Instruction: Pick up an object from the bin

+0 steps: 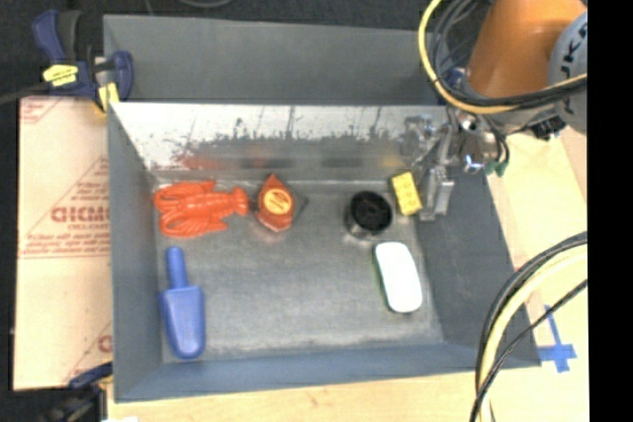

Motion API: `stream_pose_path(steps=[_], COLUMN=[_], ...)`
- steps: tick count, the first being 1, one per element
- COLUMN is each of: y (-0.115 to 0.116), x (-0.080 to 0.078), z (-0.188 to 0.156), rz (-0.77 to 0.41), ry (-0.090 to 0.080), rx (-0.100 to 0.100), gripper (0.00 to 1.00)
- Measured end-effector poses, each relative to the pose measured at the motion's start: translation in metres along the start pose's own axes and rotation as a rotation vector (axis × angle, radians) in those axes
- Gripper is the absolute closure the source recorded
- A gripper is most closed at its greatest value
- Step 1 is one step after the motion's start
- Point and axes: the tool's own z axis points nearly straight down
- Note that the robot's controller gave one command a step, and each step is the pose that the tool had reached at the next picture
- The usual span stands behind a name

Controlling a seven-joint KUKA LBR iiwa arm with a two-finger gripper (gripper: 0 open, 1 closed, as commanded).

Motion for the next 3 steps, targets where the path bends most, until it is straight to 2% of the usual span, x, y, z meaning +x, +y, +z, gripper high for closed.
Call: stream_pose_path(steps=[1, 2, 3], y=[0.001, 0.02, 0.038], x=[-0.001, 0.007, -0.009], z=[-0.005, 0.021, 0.049], rz=[-0.002, 0.103, 0.162], ry=[-0.008, -0.01, -0.007], rx=[0.001, 0.0, -0.003], gripper=[0.0, 0.0, 0.0])
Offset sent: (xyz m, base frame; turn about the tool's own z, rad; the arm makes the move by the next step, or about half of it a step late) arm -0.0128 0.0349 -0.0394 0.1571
